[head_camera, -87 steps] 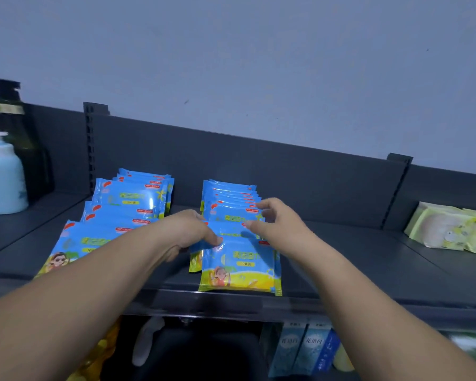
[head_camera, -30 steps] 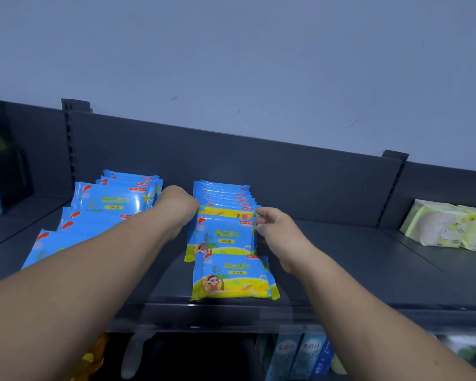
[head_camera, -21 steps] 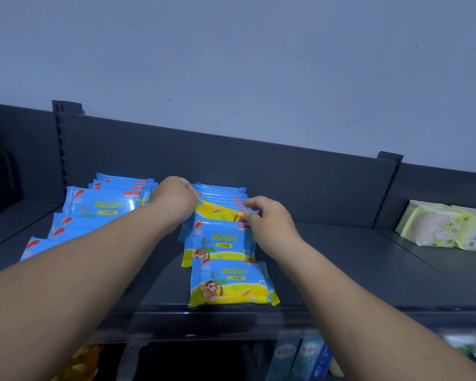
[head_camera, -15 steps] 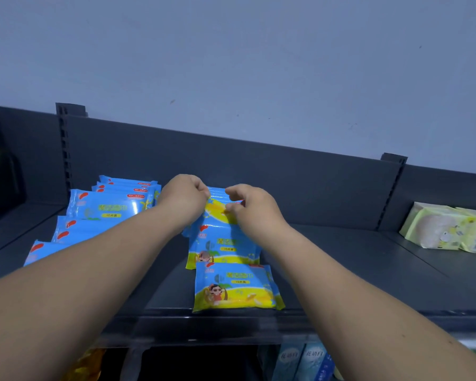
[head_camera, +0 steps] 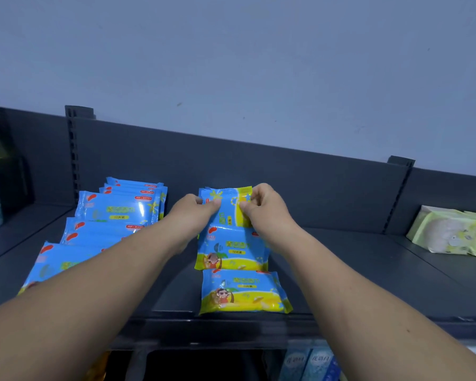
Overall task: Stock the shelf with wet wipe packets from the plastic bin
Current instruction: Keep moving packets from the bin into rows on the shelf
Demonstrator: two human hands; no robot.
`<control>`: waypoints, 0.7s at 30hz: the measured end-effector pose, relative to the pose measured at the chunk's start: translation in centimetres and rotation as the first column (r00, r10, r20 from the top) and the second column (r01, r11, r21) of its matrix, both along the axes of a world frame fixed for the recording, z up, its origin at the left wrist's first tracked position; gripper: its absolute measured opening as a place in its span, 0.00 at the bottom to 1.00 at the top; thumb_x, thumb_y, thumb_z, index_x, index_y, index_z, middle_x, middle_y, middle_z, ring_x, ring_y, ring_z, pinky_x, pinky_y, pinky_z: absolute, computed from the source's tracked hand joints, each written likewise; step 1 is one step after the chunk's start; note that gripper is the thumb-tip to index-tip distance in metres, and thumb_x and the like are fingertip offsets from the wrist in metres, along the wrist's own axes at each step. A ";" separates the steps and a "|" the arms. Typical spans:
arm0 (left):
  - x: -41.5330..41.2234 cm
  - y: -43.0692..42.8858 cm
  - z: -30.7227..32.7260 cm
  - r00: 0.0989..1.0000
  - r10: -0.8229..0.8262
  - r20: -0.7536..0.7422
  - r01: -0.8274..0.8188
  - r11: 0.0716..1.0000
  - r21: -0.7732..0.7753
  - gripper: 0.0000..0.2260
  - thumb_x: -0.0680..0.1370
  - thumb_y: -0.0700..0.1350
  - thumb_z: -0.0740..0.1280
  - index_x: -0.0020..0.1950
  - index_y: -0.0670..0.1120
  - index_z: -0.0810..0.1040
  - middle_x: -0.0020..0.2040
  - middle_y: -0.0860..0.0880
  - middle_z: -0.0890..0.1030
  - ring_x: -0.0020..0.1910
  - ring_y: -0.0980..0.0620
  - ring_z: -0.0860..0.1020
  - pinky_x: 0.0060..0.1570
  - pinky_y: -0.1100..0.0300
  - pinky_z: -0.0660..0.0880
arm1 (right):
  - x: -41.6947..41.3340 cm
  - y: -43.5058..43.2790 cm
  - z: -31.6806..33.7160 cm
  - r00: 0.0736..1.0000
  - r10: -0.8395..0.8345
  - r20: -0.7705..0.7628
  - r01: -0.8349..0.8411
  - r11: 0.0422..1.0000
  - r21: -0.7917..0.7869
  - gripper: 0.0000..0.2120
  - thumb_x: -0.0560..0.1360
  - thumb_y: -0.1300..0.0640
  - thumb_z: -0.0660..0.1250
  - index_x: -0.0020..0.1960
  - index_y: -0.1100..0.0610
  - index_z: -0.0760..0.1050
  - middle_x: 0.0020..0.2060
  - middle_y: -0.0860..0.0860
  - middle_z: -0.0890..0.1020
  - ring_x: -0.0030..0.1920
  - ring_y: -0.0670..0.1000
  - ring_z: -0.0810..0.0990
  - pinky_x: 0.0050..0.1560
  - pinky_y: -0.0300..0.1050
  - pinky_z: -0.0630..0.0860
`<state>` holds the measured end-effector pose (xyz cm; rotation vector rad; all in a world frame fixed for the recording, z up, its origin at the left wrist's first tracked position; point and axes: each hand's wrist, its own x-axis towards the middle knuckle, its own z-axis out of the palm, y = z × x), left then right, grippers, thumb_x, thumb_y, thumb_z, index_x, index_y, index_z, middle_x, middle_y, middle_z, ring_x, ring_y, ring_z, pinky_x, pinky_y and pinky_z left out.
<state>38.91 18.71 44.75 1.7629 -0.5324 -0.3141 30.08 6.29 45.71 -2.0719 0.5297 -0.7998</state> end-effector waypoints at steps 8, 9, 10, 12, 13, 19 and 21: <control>0.2 -0.1 -0.3 0.999 -0.028 0.040 0.026 0.998 0.051 0.06 0.78 0.41 0.68 0.51 0.40 0.78 0.48 0.45 0.84 0.42 0.49 0.82 0.40 0.58 0.78 | -1.0 -0.8 0.4 0.998 -0.025 0.054 0.018 0.992 0.124 0.07 0.78 0.62 0.63 0.44 0.51 0.70 0.41 0.54 0.80 0.39 0.52 0.80 0.41 0.53 0.80; 0.3 -0.1 -0.3 0.998 -0.017 0.067 0.014 0.998 0.054 0.03 0.78 0.42 0.68 0.49 0.42 0.79 0.47 0.46 0.84 0.42 0.50 0.82 0.41 0.58 0.78 | -1.2 -1.1 0.5 0.998 -0.051 0.033 0.048 0.996 0.077 0.06 0.78 0.61 0.63 0.43 0.52 0.71 0.42 0.53 0.80 0.41 0.51 0.79 0.42 0.52 0.79; 0.5 -0.1 -0.2 0.995 -0.007 0.095 0.002 0.998 0.062 0.02 0.78 0.42 0.68 0.47 0.45 0.79 0.46 0.47 0.84 0.42 0.50 0.82 0.43 0.57 0.79 | -1.5 -1.3 0.5 0.997 -0.073 0.011 0.072 0.996 0.043 0.05 0.78 0.60 0.64 0.44 0.53 0.72 0.42 0.51 0.80 0.41 0.49 0.79 0.42 0.49 0.78; 0.7 -0.1 -0.2 0.988 -0.023 0.154 0.008 0.995 0.097 0.03 0.77 0.45 0.67 0.48 0.52 0.80 0.47 0.49 0.83 0.44 0.49 0.82 0.48 0.53 0.80 | -2.2 -1.8 0.5 0.996 -0.088 -0.013 0.088 0.995 0.036 0.03 0.78 0.59 0.63 0.50 0.53 0.74 0.43 0.45 0.78 0.41 0.44 0.77 0.37 0.39 0.74; 0.7 -0.3 -0.2 0.983 -0.043 0.178 0.019 0.991 0.135 0.05 0.76 0.48 0.67 0.49 0.55 0.81 0.49 0.49 0.83 0.45 0.49 0.83 0.51 0.51 0.80 | -2.5 -2.0 0.3 0.995 -0.094 -0.024 0.094 0.995 0.041 0.06 0.79 0.59 0.63 0.55 0.54 0.74 0.44 0.44 0.77 0.41 0.42 0.76 0.39 0.38 0.72; -0.5 -1.7 -0.2 0.943 -0.131 0.306 0.003 0.923 0.386 0.19 0.75 0.54 0.64 0.66 0.65 0.71 0.66 0.45 0.72 0.65 0.43 0.67 0.66 0.48 0.67 | -5.2 -2.7 -1.0 0.984 -0.162 -0.078 0.166 0.985 0.044 0.15 0.80 0.57 0.60 0.66 0.53 0.71 0.59 0.47 0.75 0.55 0.46 0.73 0.52 0.41 0.69; -1.3 -2.0 0.1 0.905 -0.164 0.391 -0.021 0.903 0.428 0.22 0.77 0.53 0.64 0.71 0.61 0.67 0.70 0.45 0.69 0.70 0.44 0.64 0.69 0.49 0.64 | -6.3 -2.8 -1.3 0.983 -0.159 -0.096 0.163 0.986 0.033 0.16 0.81 0.56 0.59 0.68 0.53 0.71 0.62 0.48 0.75 0.56 0.46 0.73 0.54 0.41 0.69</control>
